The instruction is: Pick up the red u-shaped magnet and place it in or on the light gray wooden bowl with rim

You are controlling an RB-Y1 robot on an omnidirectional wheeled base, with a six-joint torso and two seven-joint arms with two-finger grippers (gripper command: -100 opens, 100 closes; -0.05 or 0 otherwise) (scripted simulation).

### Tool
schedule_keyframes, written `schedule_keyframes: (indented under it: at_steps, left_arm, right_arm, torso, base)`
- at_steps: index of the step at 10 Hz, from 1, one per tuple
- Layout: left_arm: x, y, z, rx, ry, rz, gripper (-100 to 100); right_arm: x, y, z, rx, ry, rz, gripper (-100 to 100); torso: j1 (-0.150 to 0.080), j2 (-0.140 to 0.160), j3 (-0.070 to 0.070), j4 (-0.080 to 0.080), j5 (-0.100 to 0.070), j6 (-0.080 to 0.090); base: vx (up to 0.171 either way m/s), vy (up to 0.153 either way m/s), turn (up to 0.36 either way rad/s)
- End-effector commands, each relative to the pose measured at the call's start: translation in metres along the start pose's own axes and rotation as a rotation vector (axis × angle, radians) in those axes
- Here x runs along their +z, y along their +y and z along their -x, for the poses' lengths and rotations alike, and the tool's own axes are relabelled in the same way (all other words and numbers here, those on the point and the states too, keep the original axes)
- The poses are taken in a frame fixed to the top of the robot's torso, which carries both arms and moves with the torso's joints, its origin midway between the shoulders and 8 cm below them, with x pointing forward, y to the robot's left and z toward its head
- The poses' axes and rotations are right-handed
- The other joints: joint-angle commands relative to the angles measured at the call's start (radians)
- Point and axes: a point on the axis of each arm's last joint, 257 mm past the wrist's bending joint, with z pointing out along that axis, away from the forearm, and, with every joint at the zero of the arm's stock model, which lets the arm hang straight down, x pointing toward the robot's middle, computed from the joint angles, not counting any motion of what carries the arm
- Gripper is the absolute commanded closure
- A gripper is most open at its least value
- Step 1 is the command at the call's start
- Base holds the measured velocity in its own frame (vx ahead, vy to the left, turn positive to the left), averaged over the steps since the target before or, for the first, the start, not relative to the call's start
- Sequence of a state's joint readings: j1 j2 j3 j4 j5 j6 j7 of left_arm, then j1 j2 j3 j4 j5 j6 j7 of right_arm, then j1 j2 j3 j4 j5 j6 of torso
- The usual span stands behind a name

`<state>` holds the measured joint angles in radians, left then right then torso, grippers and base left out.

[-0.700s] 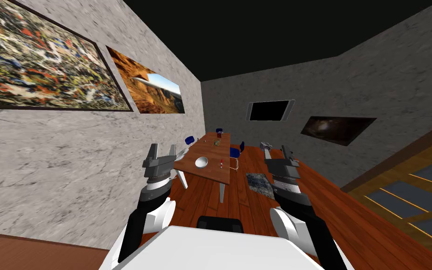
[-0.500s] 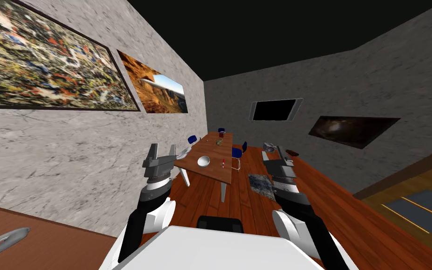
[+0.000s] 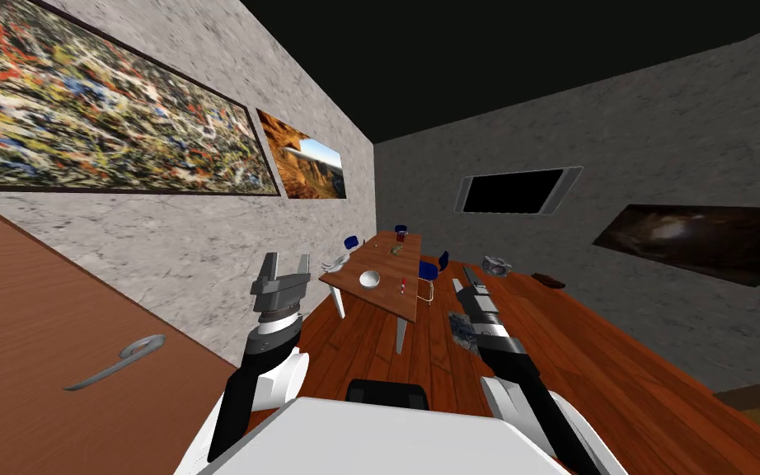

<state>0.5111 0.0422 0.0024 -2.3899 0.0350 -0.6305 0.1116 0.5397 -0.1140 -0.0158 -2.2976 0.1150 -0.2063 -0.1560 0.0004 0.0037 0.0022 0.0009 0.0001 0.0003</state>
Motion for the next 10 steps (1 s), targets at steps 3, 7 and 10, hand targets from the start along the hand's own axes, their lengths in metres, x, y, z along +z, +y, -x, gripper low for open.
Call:
schedule_keyframes:
  at_steps: [3, 7, 10]
  left_arm:
    - [0.0, 0.0, 0.0, 0.0, 0.0, 0.0, 0]
    - [0.0, 0.0, 0.0, 0.0, 0.0, 0.0, 0]
    - [0.0, 0.0, 0.0, 0.0, 0.0, 0.0, 0]
  right_arm:
    - [-0.015, -0.058, 0.005, -0.115, 0.017, -0.159, -100]
    - [-0.037, -0.115, 0.017, -0.228, 0.021, -0.325, -100]
    - [-0.066, -0.17, 0.036, -0.328, 0.015, -0.492, -100]
  torso:
    - [0.001, 0.0, 0.0, 0.0, 0.0, -0.001]
    - [0.001, -0.001, -0.001, 0.0, 0.0, -0.001]
    - [0.0, -0.001, -0.001, 0.0, 0.0, 0.0]
  base:
    - [-0.05, 0.025, 0.252]
    - [-0.035, 0.026, 0.206]
    - [-0.038, 0.027, 0.241]
